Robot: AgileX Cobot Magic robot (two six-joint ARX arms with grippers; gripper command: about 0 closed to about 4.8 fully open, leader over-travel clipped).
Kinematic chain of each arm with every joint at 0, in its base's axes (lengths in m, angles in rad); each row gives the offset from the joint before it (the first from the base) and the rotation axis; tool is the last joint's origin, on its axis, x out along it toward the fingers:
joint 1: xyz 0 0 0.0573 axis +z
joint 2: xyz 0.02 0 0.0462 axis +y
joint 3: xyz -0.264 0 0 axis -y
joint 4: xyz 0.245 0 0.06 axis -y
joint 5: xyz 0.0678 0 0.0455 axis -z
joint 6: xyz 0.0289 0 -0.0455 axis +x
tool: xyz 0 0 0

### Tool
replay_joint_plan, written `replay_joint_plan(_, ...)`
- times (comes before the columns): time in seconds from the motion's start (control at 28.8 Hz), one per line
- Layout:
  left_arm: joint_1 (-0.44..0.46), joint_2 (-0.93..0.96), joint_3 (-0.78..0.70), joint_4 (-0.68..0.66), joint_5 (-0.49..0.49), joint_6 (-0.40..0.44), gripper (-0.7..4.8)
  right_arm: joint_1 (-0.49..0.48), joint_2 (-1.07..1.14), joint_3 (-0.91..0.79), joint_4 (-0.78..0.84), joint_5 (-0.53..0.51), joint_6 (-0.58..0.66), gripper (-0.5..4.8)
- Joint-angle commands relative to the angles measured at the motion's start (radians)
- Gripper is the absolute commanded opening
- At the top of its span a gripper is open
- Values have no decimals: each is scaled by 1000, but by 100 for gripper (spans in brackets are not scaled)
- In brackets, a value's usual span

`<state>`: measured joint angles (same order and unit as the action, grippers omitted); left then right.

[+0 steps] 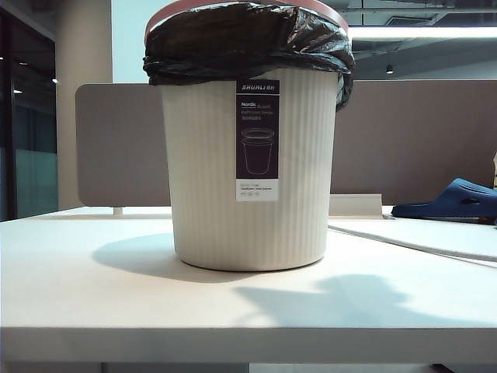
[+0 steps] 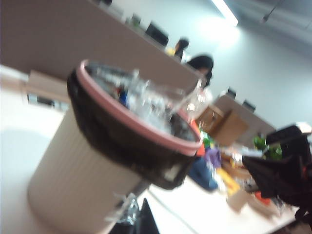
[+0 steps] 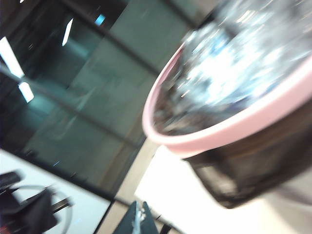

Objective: Open the ring lid of the trash can, pull out the black garbage bag inside, and place it on the table.

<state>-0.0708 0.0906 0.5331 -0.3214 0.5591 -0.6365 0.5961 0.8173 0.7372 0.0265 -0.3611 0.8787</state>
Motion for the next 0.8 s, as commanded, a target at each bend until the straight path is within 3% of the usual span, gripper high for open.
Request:
replay_joint_plan(0.03,0,36,12,-39,32,33,-6,69,63,7,102,62,74,-2)
replay_joint_plan(0.14,-1,69,16,-85,24,90,-6,106,122,7,148,102,132,-2)
replay_joint_plan(0.45,-3,116,16,-109,15,223,-6,121,239,7,280,97,301,0)
replay_joint_plan(0.63,-3,116,16,-108,-38,253,-6,121,254,7,294,98,351,91)
replay_joint_plan(0.73,-5,116,16,-96,-42,267,-5,120,257,6,297,98,371,109)
replay_joint_plan(0.8,-17,117,16,-88,-39,294,26,120,257,7,300,98,390,109)
